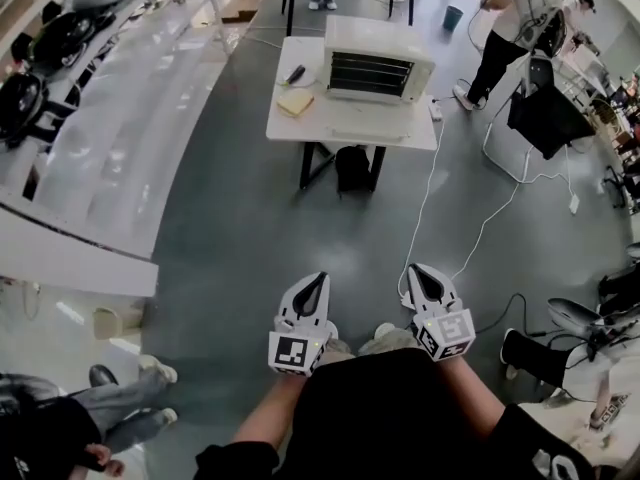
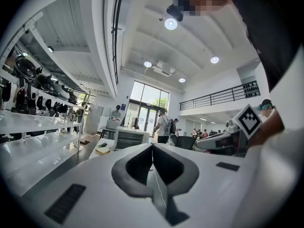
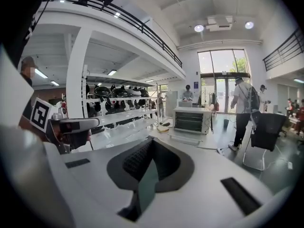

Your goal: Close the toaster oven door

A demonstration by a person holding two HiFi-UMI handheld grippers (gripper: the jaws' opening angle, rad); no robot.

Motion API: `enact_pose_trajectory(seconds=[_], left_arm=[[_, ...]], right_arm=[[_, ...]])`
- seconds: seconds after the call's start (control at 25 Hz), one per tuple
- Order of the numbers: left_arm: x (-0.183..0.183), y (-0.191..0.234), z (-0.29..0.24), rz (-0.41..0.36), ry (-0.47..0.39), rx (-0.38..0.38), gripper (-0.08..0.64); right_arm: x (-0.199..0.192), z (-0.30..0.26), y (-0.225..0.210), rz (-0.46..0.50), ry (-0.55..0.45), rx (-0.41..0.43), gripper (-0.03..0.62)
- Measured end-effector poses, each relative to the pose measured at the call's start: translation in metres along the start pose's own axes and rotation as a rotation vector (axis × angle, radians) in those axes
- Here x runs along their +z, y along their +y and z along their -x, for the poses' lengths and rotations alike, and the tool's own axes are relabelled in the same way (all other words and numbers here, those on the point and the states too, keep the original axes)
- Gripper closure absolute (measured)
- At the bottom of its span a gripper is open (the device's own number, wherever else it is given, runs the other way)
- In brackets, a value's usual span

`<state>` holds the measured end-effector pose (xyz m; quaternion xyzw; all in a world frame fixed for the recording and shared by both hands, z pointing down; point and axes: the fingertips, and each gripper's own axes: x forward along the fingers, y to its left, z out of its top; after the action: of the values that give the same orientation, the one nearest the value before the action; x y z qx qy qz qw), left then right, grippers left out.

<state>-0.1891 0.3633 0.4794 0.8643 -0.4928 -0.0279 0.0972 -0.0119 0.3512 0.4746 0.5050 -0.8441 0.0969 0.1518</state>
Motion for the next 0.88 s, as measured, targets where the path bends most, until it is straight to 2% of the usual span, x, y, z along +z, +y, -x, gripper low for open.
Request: enact_pose_trajectory(seconds=[0.12,0.32,0.48,0.72,0.88], left_arm=[[-0.002,0.008,0.000,0.010,-0.009,0.008,0.541],[-0.014,0.022,-0.007,0.036,0.004,0.049,0.541],[-0.016,0.039,-0.022,-0.023,0.006,0.116,0.541],[-0.019,0.069,-0.091,-0.045,0.028,0.185,0.541],[-0.027,0.089,-0.153,-0.049,0.083,0.178,0.541]], right_arm=[[-0.001,-0.010,-0.001,-0.014,0.004,-0.001,0.571],[0.007,-0.029,-0.006,0.027,-0.020,0.018,0.571],[0.004,-0.059,-0.025,-0.031,-0.035,0.033,0.571],[0.018,-0.135,-0.085,-0.009,-0.067,0.076,0.571],[0.028,-0.187,-0.136,-0.018,-0.057,0.074,0.571]])
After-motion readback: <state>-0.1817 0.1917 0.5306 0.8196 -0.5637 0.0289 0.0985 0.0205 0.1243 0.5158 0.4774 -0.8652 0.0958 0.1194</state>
